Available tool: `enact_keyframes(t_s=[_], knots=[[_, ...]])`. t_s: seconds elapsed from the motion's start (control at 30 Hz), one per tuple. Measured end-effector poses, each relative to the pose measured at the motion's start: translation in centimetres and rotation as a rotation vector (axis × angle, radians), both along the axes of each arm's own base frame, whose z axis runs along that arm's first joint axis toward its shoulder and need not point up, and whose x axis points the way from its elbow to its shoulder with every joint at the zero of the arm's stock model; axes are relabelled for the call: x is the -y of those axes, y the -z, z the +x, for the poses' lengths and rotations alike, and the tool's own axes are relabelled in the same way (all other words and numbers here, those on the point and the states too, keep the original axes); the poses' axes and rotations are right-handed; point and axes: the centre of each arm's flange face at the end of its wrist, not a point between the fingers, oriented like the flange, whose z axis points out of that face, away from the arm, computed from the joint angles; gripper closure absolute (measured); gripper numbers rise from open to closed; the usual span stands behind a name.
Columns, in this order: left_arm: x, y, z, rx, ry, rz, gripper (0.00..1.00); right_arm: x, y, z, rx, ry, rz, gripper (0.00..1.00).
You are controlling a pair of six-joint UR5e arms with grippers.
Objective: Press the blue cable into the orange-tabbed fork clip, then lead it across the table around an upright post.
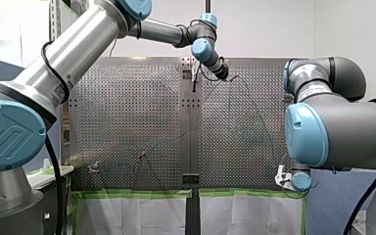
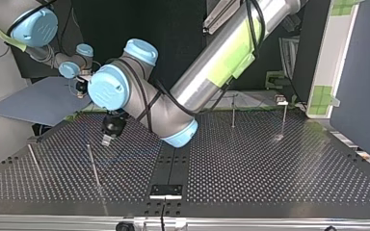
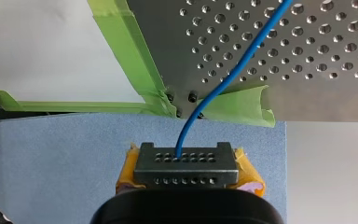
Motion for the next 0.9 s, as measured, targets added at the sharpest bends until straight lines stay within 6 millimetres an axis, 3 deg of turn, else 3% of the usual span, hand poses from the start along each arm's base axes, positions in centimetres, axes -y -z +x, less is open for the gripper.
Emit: enact_keyframes(t_s=[0.9], knots=[[-0.69,-0.69,-0.07,0.025,-0.079,0.023,0.00,-0.10,0.11,-0.21,0.011,0.007,0.009,1.00]])
